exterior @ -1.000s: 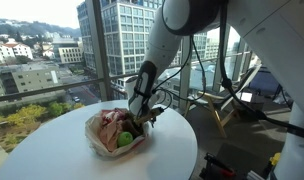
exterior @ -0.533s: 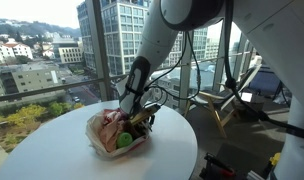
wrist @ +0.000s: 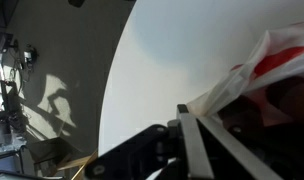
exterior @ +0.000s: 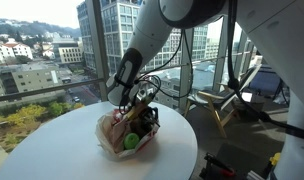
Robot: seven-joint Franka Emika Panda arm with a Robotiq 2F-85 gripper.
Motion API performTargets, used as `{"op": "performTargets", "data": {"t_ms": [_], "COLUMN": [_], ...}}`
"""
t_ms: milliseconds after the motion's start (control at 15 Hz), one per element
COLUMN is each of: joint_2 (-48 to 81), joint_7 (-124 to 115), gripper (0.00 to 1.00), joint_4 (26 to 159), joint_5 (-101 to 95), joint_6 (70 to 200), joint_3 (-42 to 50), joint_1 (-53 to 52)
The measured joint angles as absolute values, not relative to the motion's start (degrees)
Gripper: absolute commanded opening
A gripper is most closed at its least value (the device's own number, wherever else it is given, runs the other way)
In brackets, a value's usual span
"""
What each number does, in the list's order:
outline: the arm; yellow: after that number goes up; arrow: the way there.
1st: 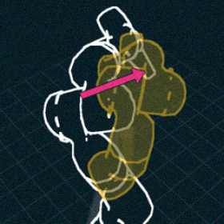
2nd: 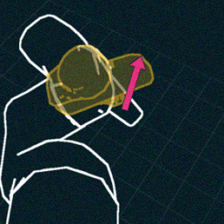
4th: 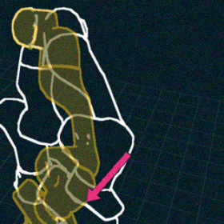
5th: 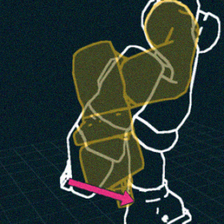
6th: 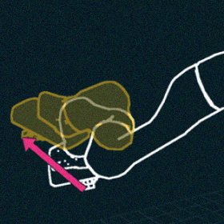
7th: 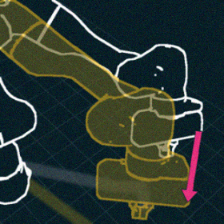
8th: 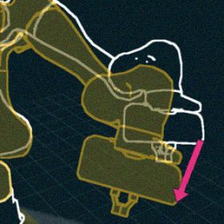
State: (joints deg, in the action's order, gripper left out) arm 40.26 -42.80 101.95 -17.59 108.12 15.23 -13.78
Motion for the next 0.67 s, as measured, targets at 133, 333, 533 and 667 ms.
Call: {"op": "performTargets", "data": {"t_ms": [133, 333, 533, 667], "joint_2": [39.87, 37.96, 34.90, 34.02], "joint_7": [-44.49, -47.07, -48.85, -48.89], "gripper": [0.00, 0.00, 0.00, 0.00], "joint_4": [99.55, 96.97, 95.71, 95.43], "joint_5": [-20.41, -25.15, -29.56, -31.28], "joint_6": [99.98, 91.67, 86.33, 83.94], "joint_3": [15.02, 14.36, 12.83, 11.39], "joint_1": [-14.38, -15.26, -15.67, -15.62]}}
